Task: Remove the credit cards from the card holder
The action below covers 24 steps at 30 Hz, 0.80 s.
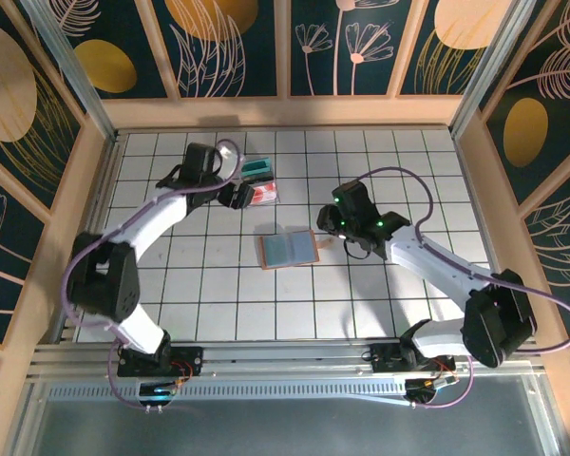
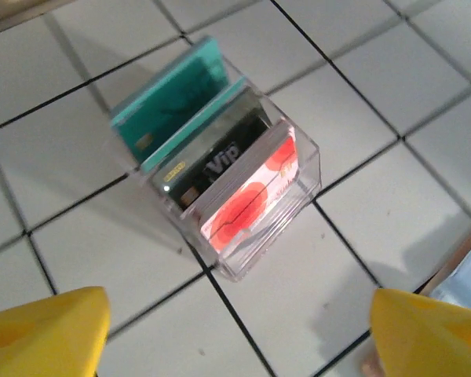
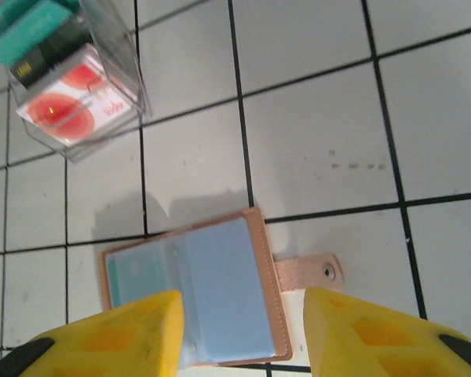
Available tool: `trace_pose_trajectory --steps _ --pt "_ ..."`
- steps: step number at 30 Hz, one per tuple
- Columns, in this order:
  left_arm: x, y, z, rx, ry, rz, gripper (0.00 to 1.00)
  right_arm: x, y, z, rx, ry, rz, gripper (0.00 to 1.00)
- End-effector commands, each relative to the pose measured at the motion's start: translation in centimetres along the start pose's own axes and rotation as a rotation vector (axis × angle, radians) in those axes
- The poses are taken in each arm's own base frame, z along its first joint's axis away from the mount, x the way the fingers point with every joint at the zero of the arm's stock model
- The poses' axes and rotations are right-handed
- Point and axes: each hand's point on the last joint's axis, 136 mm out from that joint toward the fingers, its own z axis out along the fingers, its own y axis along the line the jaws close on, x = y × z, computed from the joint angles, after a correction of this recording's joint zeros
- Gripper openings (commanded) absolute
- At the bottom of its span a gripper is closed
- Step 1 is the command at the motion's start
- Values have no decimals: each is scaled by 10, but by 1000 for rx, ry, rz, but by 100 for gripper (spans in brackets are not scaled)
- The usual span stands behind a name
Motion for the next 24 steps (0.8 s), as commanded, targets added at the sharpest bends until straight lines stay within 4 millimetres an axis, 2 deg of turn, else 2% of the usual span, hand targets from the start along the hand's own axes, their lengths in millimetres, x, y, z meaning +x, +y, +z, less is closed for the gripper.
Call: trace_pose_trajectory --steps 1,2,3,8,12,19,24 --pt "-22 11 -33 -113 -195 -274 95 11 16 7 -33 56 1 43" --pt "-15 10 -38 -133 -198 -309 99 15 19 11 -43 74 -3 42" --pt "3 8 -39 -158 -179 -343 99 19 23 16 -52 92 -10 41" --pt "65 9 -54 -300 -140 -541 99 41 46 38 -95 170 -52 37" --pt "99 11 -66 -354 -145 -647 99 58 65 54 -83 211 -131 33" --pt "115 21 -79 -374 -266 -787 99 84 78 77 74 237 -336 33" --pt "122 22 -75 -381 -269 -821 99 97 82 88 107 258 -393 51"
